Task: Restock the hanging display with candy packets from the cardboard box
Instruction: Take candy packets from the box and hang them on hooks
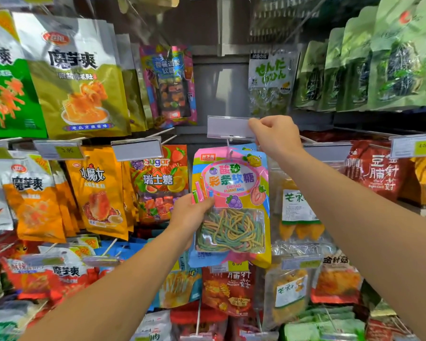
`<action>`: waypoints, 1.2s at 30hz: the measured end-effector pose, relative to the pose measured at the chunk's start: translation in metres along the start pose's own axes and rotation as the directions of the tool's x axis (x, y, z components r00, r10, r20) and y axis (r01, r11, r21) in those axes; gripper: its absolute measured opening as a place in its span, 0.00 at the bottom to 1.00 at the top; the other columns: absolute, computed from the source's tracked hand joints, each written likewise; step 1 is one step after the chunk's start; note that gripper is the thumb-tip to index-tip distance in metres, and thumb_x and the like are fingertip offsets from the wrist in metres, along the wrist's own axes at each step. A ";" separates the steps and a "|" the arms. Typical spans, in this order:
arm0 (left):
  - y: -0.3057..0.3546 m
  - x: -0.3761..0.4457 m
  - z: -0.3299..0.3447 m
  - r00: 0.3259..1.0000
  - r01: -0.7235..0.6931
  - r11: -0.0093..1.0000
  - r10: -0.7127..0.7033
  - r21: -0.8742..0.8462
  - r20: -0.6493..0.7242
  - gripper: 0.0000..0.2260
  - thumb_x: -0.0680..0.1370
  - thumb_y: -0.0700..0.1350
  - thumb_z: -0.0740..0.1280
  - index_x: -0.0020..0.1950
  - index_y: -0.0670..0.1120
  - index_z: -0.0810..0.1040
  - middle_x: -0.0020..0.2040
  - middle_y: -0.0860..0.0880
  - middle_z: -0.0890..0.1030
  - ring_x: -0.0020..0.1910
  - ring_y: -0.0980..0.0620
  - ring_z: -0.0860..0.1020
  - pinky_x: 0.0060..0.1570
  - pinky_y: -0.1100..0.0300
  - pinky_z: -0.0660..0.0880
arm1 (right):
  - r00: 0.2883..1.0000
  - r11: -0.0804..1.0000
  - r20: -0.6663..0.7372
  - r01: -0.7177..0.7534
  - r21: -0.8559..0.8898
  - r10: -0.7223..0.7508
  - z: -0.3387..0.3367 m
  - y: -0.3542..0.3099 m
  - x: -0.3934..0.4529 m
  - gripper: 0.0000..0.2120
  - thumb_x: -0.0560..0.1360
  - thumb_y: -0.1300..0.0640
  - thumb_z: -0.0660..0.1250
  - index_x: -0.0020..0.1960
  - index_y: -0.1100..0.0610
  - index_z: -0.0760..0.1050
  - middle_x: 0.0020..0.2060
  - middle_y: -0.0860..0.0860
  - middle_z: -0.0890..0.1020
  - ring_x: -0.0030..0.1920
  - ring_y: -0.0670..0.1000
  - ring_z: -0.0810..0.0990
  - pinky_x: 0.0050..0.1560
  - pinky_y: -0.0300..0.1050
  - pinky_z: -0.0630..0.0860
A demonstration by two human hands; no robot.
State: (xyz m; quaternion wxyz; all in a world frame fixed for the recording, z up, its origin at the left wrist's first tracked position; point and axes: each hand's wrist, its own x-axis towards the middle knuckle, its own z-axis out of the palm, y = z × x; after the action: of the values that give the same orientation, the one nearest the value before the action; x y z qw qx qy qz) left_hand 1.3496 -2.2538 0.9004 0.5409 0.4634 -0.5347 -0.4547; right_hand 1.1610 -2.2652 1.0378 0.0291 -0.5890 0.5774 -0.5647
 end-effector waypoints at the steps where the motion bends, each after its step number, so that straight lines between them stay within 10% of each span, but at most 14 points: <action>1: 0.001 -0.001 0.000 1.000 -0.006 1.000 0.006 -0.003 0.005 0.04 0.78 0.43 0.69 0.51 0.46 0.83 0.48 0.51 0.85 0.50 0.49 0.82 0.55 0.48 0.76 | 1.000 1.000 0.004 -0.002 0.000 0.002 -0.001 0.000 0.000 0.22 0.73 0.45 0.62 0.36 0.64 0.76 0.35 0.63 0.79 0.38 0.60 0.80 0.46 0.54 0.78; 13: 0.010 0.036 0.016 0.999 0.044 0.991 -0.041 0.126 -0.029 0.02 0.78 0.43 0.69 0.46 0.46 0.80 0.48 0.46 0.83 0.41 0.51 0.78 0.39 0.58 0.72 | 0.995 0.992 0.091 -0.048 0.118 0.038 -0.005 0.002 -0.017 0.14 0.74 0.49 0.64 0.36 0.58 0.77 0.30 0.54 0.81 0.28 0.48 0.75 0.38 0.51 0.77; 17: 0.001 0.041 0.020 0.997 0.067 0.989 -0.062 0.135 -0.038 0.04 0.78 0.44 0.70 0.50 0.45 0.81 0.50 0.46 0.84 0.48 0.48 0.81 0.49 0.53 0.75 | 0.990 0.976 0.133 -0.074 0.206 0.048 0.005 0.016 -0.042 0.07 0.75 0.56 0.66 0.52 0.49 0.73 0.36 0.49 0.80 0.29 0.48 0.77 0.28 0.36 0.72; 20: -0.007 0.043 0.015 0.998 0.047 0.981 -0.040 0.190 -0.045 0.07 0.77 0.46 0.70 0.51 0.44 0.81 0.50 0.44 0.84 0.50 0.44 0.82 0.52 0.48 0.78 | 0.976 0.975 0.186 -0.146 0.168 0.114 0.019 0.038 -0.062 0.19 0.74 0.57 0.68 0.64 0.50 0.69 0.38 0.49 0.81 0.32 0.47 0.80 0.35 0.43 0.76; 25: -0.012 0.034 0.001 0.998 -0.022 0.961 0.036 0.277 -0.047 0.12 0.77 0.46 0.70 0.58 0.42 0.80 0.55 0.45 0.82 0.51 0.47 0.80 0.53 0.53 0.76 | 0.894 0.954 0.360 -0.299 0.038 0.266 0.039 0.074 -0.091 0.13 0.67 0.50 0.67 0.50 0.42 0.70 0.39 0.48 0.83 0.44 0.54 0.83 0.52 0.61 0.79; 30: -0.023 0.012 -0.018 0.997 -0.005 0.960 0.027 0.282 -0.072 0.19 0.78 0.43 0.70 0.67 0.40 0.74 0.60 0.45 0.78 0.59 0.49 0.77 0.60 0.55 0.73 | 0.853 0.962 0.454 -0.273 -0.030 0.256 0.059 0.075 -0.125 0.14 0.76 0.56 0.67 0.61 0.52 0.72 0.45 0.49 0.81 0.50 0.52 0.79 0.50 0.44 0.70; 36: -0.048 -0.022 -0.063 0.996 0.054 0.946 -0.030 0.320 -0.081 0.17 0.78 0.46 0.70 0.65 0.43 0.76 0.61 0.46 0.79 0.60 0.49 0.77 0.62 0.51 0.74 | 0.824 0.978 0.528 -0.169 -0.118 0.206 0.105 0.054 -0.179 0.18 0.76 0.57 0.68 0.65 0.58 0.74 0.51 0.50 0.77 0.51 0.51 0.76 0.55 0.46 0.73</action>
State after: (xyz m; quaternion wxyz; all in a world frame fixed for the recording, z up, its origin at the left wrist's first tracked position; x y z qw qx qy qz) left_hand 1.4127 -2.2384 0.8493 0.4679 0.5736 -0.5709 -0.3551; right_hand 1.2537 -2.2204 0.8494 0.2255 -0.6645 0.6195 -0.3519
